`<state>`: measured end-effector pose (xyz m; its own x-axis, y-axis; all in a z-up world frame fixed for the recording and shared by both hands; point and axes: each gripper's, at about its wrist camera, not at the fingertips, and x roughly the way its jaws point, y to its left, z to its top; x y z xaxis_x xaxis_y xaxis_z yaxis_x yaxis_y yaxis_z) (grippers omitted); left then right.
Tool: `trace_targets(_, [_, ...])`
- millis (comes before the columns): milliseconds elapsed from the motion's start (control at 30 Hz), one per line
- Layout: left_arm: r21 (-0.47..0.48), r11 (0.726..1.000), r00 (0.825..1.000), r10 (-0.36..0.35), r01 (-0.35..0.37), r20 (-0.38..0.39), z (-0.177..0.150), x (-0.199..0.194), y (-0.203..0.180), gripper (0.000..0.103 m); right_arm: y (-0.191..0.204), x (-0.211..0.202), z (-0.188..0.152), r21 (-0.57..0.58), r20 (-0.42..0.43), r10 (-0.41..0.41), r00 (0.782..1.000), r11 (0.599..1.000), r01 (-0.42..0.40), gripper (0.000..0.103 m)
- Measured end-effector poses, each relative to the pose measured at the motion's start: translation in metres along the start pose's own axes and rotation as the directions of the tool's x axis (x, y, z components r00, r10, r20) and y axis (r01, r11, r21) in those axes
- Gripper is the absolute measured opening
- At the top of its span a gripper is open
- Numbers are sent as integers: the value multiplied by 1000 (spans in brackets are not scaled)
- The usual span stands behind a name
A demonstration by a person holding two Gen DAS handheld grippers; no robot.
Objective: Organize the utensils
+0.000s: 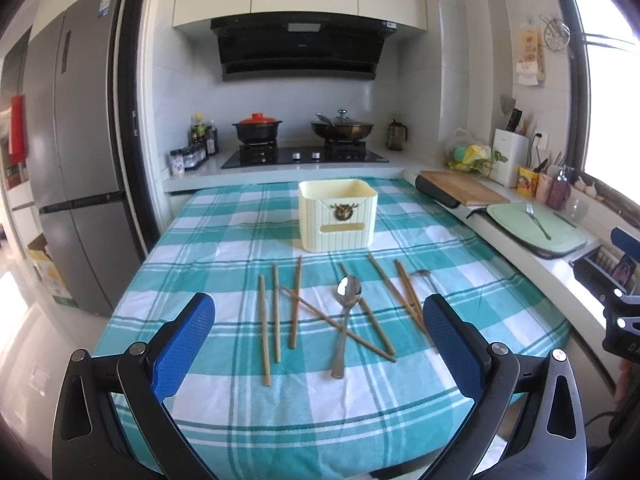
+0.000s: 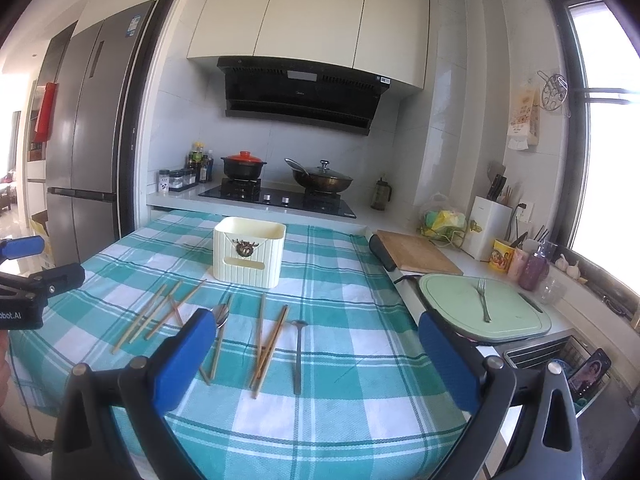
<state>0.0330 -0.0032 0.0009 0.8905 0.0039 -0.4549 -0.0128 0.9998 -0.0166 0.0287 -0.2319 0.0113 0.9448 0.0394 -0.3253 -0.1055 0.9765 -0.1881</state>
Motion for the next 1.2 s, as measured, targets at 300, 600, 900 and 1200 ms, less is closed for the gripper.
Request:
trace_targets(300, [-47, 998, 999, -40, 41, 23, 2, -1, 13, 103, 0, 5, 1, 17, -15, 57, 998, 998, -57, 103])
trace_targets(600, [-26, 999, 999, -22, 23, 38, 6, 5, 14, 103, -2, 26, 0, 86, -51, 237, 970, 969, -232, 103])
trace_targets(900, [-45, 998, 998, 51, -52, -23, 1, 28, 32, 103, -7, 56, -11, 137, -148, 153, 977, 982, -133, 103])
trace_targets(1200, [-75, 993, 987, 83, -94, -134, -8, 71, 55, 103, -10, 89, -23, 131, -210, 119, 970, 987, -93, 103])
